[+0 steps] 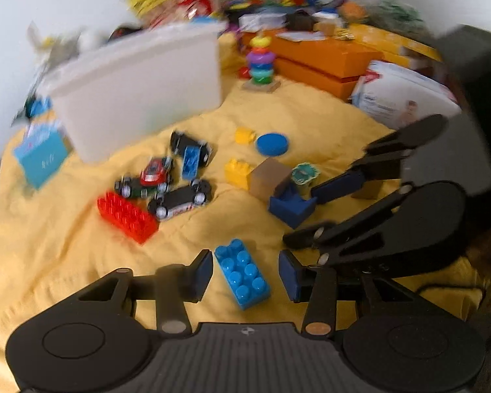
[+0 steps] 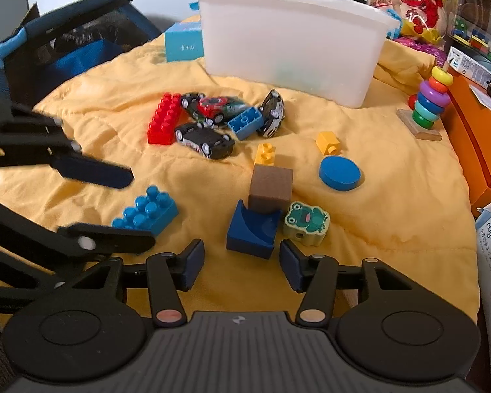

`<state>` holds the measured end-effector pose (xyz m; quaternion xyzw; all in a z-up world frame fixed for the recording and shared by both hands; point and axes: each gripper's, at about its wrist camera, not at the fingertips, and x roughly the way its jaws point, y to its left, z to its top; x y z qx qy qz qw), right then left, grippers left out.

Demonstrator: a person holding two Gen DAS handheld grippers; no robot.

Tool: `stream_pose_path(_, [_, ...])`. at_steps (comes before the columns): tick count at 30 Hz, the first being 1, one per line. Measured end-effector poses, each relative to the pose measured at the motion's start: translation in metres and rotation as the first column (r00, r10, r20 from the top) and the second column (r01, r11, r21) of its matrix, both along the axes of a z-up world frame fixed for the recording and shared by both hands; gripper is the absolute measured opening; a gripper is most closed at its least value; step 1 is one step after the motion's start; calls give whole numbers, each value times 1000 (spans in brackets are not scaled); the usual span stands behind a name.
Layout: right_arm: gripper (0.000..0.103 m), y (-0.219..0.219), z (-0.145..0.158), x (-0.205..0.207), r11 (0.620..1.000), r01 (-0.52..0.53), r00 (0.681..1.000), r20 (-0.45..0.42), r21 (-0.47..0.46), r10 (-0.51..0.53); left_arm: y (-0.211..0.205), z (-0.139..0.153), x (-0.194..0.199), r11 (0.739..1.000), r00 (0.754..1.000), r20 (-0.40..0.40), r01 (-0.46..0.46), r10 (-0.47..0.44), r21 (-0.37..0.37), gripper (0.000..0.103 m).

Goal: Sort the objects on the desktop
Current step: 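Grasp the blue wedge block with the right tool while the left tool holds the blue brick, then carry both blue pieces over the white bin and release both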

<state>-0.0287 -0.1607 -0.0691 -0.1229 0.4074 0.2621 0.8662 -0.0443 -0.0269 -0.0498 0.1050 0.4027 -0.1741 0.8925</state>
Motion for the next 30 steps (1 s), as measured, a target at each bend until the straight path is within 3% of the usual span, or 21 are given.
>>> stream_pose_path(4, [52, -3, -1, 11, 999, 47, 999, -27, 22, -46, -4, -17, 14, 998, 995, -74, -58, 61, 40, 37])
stream_pose_path(5, [53, -3, -3, 13, 998, 52, 998, -43, 37, -50, 0, -16, 14, 997, 994, -77, -72, 73, 20, 30])
stream_pose_path(7, [51, -1, -6, 12, 999, 38, 999, -32, 29, -37, 4, -15, 15, 996, 992, -92, -84, 85, 13, 27])
stream_pose_path(8, [40, 2, -6, 9, 1000, 10, 1000, -12, 13, -10, 7, -13, 14, 996, 991, -93, -91, 92, 6, 27])
stream_pose_path(10, [36, 6, -4, 2, 999, -32, 999, 10, -21, 32, 13, -7, 13, 995, 991, -88, -98, 97, -11, 27])
stream_pose_path(13, [36, 8, 8, -5, 998, -54, 998, 31, -43, 55, 24, 15, 11, 991, 992, -28, -122, 121, -47, 27])
stream_pose_path(19, [36, 6, 70, 10, 997, -41, 984, 177, 66, 29, 43, 84, 42, 980, 970, 163, -163, 180, -113, 27])
stream_pose_path(21, [36, 9, 94, 31, 994, -41, 969, 248, 105, 14, 43, 108, 65, 983, 951, 254, -161, 177, -84, 27])
stream_pose_path(24, [36, 14, 131, 69, 988, -17, 935, 352, 150, -37, 48, 143, 101, 980, 915, 351, -174, 197, -98, 27])
stream_pose_path(27, [36, 21, 166, 112, 978, 31, 904, 411, 207, -115, 52, 171, 138, 975, 880, 418, -205, 224, -92, 27])
stream_pose_path(30, [37, 29, 184, 152, 968, 100, 882, 429, 232, -194, 60, 181, 182, 956, 853, 433, -268, 292, -117, 27])
